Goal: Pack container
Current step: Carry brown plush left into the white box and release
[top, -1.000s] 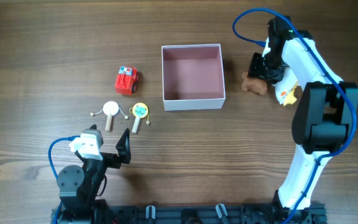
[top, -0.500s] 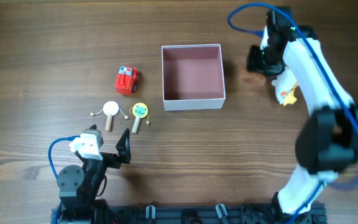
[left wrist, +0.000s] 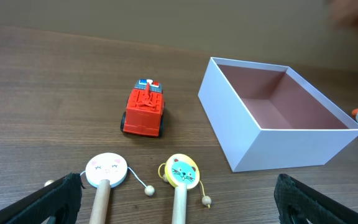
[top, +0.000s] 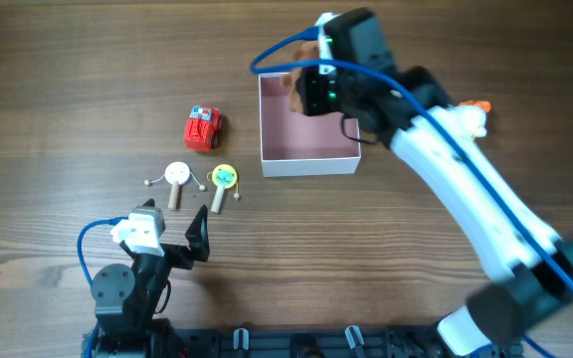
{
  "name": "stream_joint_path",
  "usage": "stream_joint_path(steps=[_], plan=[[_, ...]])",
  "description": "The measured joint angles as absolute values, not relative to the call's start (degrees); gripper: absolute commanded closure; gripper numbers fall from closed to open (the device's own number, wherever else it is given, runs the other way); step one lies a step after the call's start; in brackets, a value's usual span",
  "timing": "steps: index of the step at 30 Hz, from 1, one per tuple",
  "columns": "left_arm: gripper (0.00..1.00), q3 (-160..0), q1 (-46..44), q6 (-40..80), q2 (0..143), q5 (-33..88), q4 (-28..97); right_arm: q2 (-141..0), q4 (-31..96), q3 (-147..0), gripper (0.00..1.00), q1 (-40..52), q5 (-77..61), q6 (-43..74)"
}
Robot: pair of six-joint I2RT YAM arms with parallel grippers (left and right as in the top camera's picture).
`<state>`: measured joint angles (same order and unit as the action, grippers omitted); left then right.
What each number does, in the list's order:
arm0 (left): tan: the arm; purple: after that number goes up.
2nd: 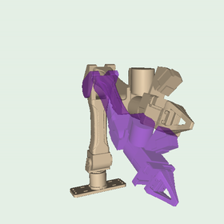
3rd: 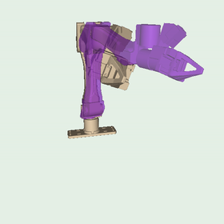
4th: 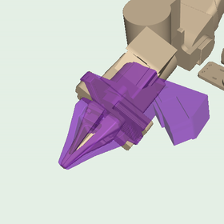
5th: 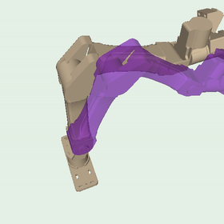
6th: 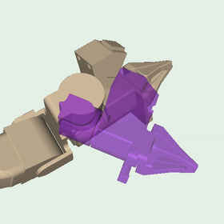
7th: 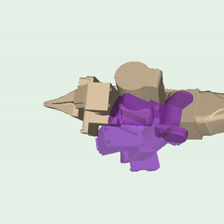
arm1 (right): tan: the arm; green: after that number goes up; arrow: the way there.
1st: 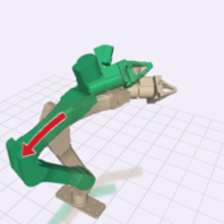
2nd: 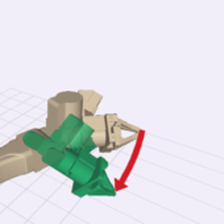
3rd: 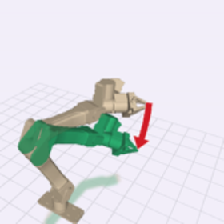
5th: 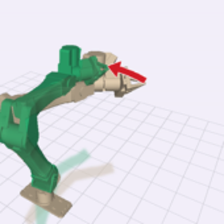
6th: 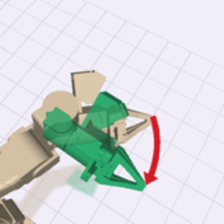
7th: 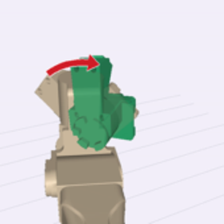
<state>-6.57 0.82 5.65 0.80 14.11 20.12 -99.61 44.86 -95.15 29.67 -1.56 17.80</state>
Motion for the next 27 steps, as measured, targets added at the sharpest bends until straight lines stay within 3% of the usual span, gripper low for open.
stream_joint_path(steps=[9, 10, 14, 16, 22, 27], plan=[[0.0, -6.57, 0.82, 5.65, 0.8, 14.13, 20.12, -119.04, 34.98, -94.52, 0.95, 29.43, -3.68, 18.87], [0.0, -6.57, 0.82, 5.65, 0.8, 14.13, 20.1, -121.51, 33.63, -94.15, 0.74, 29.43, -4.49, 19.07], [0.0, -6.57, 0.82, 5.65, 0.8, 14.13, 20.12, -123.81, 31.46, -93.86, 0.62, 29.43, -5.58, 18.92], [0.0, -6.57, 0.82, 5.65, 0.8, 14.13, 20.12, -123.74, 30.72, -93.89, 0.43, 29.43, -6.15, 18.02], [0.0, -6.57, 0.82, 5.65, 0.8, 14.11, 20.12, -120.05, 31.57, -93.89, 0.21, 29.43, -7.11, 14.72], [0.0, -6.57, 0.82, 5.65, 0.8, 14.13, 20.1, -107.77, 34.96, -93.91, 0.14, 29.41, -5.98, 10.2]])
